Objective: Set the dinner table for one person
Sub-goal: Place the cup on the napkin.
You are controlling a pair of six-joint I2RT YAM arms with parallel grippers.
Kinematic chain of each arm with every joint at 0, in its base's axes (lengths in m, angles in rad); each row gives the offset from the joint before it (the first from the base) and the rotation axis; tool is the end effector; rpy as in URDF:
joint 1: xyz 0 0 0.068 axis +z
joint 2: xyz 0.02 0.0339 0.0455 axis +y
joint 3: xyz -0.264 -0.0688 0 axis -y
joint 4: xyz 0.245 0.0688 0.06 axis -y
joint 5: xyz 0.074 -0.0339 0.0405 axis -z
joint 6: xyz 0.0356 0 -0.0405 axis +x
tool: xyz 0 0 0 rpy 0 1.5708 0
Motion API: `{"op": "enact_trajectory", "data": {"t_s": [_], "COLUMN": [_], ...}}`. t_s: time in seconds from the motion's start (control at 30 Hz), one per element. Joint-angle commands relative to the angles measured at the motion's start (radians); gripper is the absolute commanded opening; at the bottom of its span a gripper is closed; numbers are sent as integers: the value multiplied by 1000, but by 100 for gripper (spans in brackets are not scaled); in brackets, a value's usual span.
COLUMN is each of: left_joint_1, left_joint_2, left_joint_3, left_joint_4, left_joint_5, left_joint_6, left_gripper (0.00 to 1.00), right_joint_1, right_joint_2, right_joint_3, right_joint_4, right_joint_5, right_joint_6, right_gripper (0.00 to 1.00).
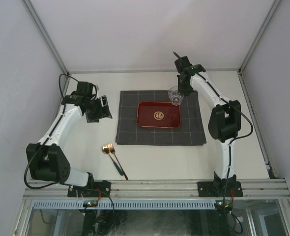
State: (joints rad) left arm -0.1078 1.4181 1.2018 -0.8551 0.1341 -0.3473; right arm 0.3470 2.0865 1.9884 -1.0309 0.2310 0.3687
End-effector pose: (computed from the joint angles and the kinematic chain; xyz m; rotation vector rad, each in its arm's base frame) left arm 0.2822 -0.0353 0.2845 -0.2732 2.6525 -0.3278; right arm 0.4225 0.1441 0.2807 0.0977 2.6472 -0.0795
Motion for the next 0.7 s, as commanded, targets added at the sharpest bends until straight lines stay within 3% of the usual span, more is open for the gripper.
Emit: {"op": "enact_trajectory", "data": {"t_s": [0.0,0.67], "left_joint_1": [11,15], "left_joint_2": [13,79], "left_joint_3": [56,112], "left_joint_4": [3,-5], "left_joint_5": [7,17], "left_joint_6": [8,-17], "left_gripper": [74,71], "right_joint_1": [-54,-157], "right_joint_2": [15,55], "right_joint_3": [80,68], "right_joint_4": [31,60], "right_joint_5": [-28,-61], "right_joint_6": [-17,-34], "right_gripper": [0,0]}}
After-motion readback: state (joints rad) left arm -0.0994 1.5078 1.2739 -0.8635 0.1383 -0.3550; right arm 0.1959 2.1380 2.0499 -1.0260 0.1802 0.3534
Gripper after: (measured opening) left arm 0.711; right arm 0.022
